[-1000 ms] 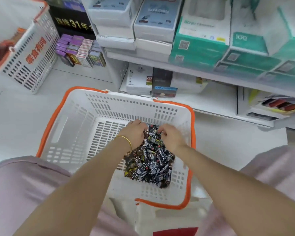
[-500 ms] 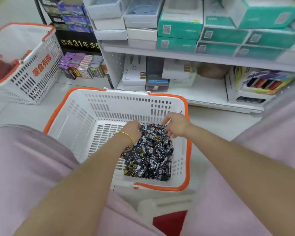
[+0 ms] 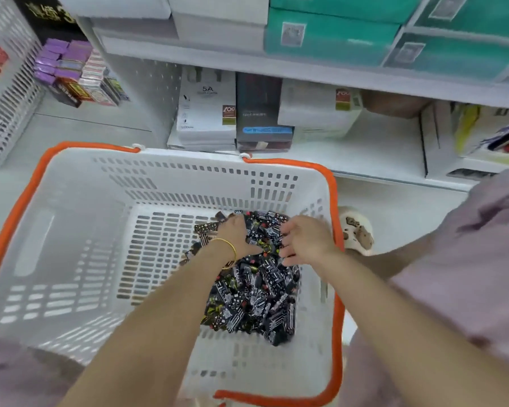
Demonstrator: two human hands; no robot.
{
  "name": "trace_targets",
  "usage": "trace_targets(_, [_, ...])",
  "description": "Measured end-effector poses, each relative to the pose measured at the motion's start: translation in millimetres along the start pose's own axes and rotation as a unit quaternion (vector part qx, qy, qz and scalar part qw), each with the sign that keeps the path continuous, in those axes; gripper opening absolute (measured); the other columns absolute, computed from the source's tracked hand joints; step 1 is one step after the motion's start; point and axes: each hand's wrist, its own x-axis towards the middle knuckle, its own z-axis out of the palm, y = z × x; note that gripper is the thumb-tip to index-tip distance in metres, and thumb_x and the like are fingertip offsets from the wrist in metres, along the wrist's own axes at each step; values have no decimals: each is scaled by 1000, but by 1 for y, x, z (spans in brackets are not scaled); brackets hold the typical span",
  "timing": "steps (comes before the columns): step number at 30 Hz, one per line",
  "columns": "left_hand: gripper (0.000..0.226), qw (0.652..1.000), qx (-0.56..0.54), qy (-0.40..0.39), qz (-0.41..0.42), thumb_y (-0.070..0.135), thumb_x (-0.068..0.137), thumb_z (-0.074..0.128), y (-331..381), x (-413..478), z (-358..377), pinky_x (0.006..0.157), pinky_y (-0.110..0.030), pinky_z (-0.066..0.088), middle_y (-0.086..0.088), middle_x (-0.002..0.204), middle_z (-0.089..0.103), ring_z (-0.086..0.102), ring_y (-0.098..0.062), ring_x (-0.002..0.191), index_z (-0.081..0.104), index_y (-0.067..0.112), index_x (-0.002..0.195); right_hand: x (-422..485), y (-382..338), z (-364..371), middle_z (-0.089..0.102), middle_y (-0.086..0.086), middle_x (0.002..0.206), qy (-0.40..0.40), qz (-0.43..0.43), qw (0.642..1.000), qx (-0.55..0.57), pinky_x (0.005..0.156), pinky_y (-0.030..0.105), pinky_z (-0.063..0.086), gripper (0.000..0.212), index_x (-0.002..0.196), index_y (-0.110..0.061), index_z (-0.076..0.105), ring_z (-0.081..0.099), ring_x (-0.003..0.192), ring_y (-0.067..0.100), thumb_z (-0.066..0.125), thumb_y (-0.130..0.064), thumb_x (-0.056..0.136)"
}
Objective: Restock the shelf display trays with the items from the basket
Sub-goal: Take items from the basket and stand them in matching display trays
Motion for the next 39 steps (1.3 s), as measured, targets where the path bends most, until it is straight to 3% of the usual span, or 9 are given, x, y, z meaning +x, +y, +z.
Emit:
trace_targets(3, [114,1000,15,-5,-22,55,74,69,1,21,11,113,-42,24,-21,152,16,20,-35,140,0,5,149,3,-1,-2,50,13,88,-14,37,998,44,41,26,53,31,115,-1,53,52,56,20,32,9,94])
trace_targets(6, [118,999,17,17,-28,55,68,75,8,31,16,111,-44,30,-20,146,25,29,-35,136,3,5,147,6,-3,-1,53,15,94,-2,25,1000,17,48,28,56,33,115,-4,53,55,59,19,31,9,94])
trace_targets(14, [101,985,-160,-62,-19,29,70,79,7,35,21,97,-37,44,-14,133,47,49,-29,119,16,4,145,12,-8,5,57,14,99,9,7,999,49,54,26,58,25,113,-6,53,60,65,18,37,3,95])
trace_targets(18, [96,984,-133,-114,17,36,75,76,10,30,22,105,-33,35,-11,149,34,37,-26,133,21,6,147,13,-10,2,57,17,100,10,2,997,79,54,28,57,25,112,-6,53,59,63,19,37,5,95])
trace_targets(22, [97,982,-116,-146,42,43,74,76,14,25,29,104,-33,34,-9,150,32,36,-26,134,22,10,147,12,-11,-2,57,16,96,9,-7,995,94,52,25,57,24,109,-7,52,59,63,17,37,4,94])
trace_targets(28, [80,988,-67,-124,63,47,78,70,17,21,36,83,-34,43,-12,134,50,53,-29,113,31,11,137,9,-13,-5,56,12,92,12,-20,994,105,51,25,57,23,105,-9,52,59,63,17,37,5,94])
trace_targets(33, [59,991,-19,-83,103,41,82,65,17,18,30,84,-36,47,-11,122,58,56,-29,106,40,14,128,7,-14,-5,56,12,90,13,-23,994,107,53,26,56,22,106,-8,52,58,62,17,37,4,94])
trace_targets(36, [54,991,-53,-55,112,34,83,63,17,14,26,79,-34,48,-12,116,61,58,-27,99,42,15,128,6,-15,-4,56,13,91,16,-26,994,106,53,25,57,22,106,-9,52,58,62,17,38,3,94])
trace_targets(39, [65,979,-176,-1,104,26,83,63,16,6,13,88,-27,43,-12,132,54,53,-27,115,36,13,140,3,-18,-5,56,13,92,20,-39,993,110,51,23,57,20,106,-9,52,59,62,16,39,2,95])
